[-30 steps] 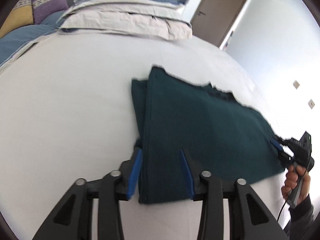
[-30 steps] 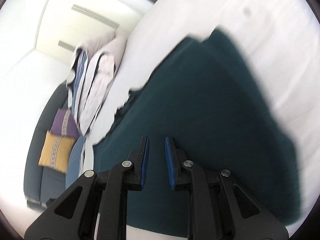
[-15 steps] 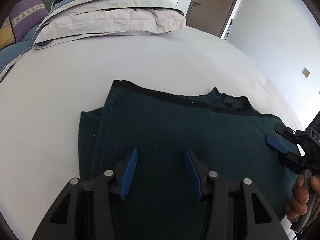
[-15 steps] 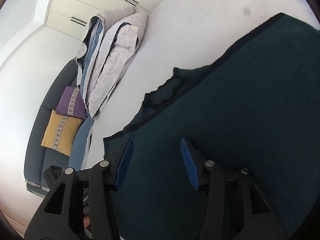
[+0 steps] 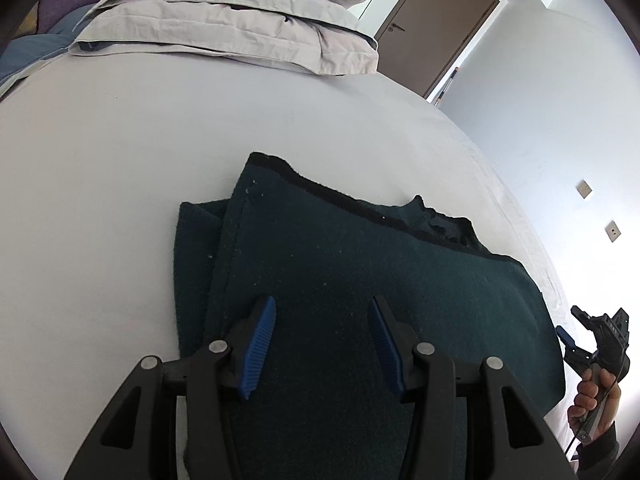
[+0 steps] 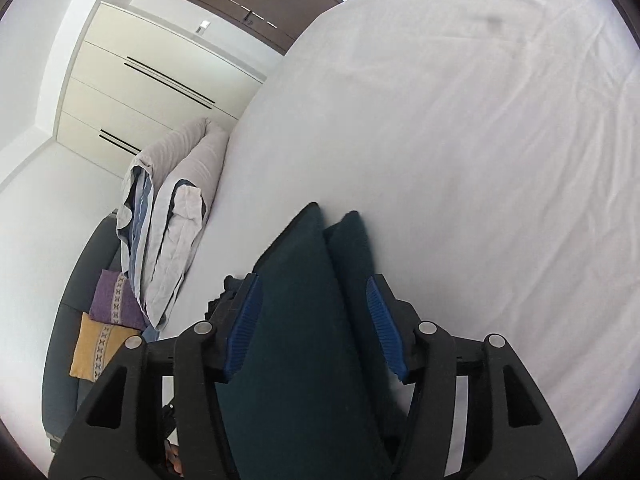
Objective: Fold small clothes
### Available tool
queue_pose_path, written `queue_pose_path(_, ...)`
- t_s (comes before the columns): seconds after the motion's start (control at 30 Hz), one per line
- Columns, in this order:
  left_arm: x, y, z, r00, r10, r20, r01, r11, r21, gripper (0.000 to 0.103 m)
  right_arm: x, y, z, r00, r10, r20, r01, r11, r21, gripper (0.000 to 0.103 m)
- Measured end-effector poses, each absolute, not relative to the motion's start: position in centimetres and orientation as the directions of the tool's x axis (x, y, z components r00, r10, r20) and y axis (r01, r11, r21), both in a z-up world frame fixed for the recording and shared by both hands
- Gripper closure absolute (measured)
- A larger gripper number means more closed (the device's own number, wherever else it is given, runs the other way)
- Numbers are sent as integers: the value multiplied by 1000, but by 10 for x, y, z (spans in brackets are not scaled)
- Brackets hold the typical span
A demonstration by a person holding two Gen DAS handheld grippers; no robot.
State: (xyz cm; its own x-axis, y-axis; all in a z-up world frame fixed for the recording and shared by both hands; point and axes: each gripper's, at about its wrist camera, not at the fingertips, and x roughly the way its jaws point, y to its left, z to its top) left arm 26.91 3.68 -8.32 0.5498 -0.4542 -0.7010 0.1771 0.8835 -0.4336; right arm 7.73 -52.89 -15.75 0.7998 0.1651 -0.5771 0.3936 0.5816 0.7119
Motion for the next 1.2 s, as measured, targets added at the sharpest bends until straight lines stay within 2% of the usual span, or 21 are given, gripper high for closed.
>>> queue_pose_path(0.1, 250, 25, -71, 543, -483, -687, 209, 870, -446, 46, 66, -533, -162, 771, 151, -619, 415, 617, 668, 44)
queue_pose_path(0.17, 237, 9, -66, 527, -507, -682, 249, 860, -446, 42, 67, -532, -174, 749, 192, -634, 420, 603, 678, 44)
queue_pose_path(0.37, 223, -28, -74, 476, -530, -702, 284, 848, -447, 42, 73, -511, -181, 737, 277, -616, 363, 607, 707, 44)
queue_pose_path(0.57, 225, -32, -72, 469, -539, -700, 270, 842, -467, 41, 93, -499, -186, 684, 309, -661, 382, 620, 685, 45)
queue_pose_path(0.63, 227, -30, -72, 465, -540, -702, 264, 841, -472, 41, 102, -499, -186, 665, 323, -673, 398, 609, 686, 47)
queue_pose_path(0.7, 227, -30, -72, 465, -538, -704, 263, 843, -470, 41, 109, -498, -186, 642, 331, -691, 412, 612, 675, 55)
queue_pose_path(0.77, 224, -29, -69, 472, -540, -697, 267, 841, -470, 41, 115, -494, -188, 617, 335, -713, 422, 624, 658, 69)
queue_pose_path(0.93, 219, -36, -60, 490, -558, -669, 304, 829, -469, 41, 110, -493, -193, 654, 359, -666, 413, 567, 712, 69)
queue_pose_path(1.07, 226, -48, -73, 454, -524, -720, 314, 851, -422, 41, 110, -495, -201, 655, 376, -655, 412, 549, 727, 73)
queue_pose_path(1.2, 230, -45, -78, 451, -532, -717, 304, 846, -437, 41, 115, -485, -194, 606, 381, -699, 413, 600, 685, 73)
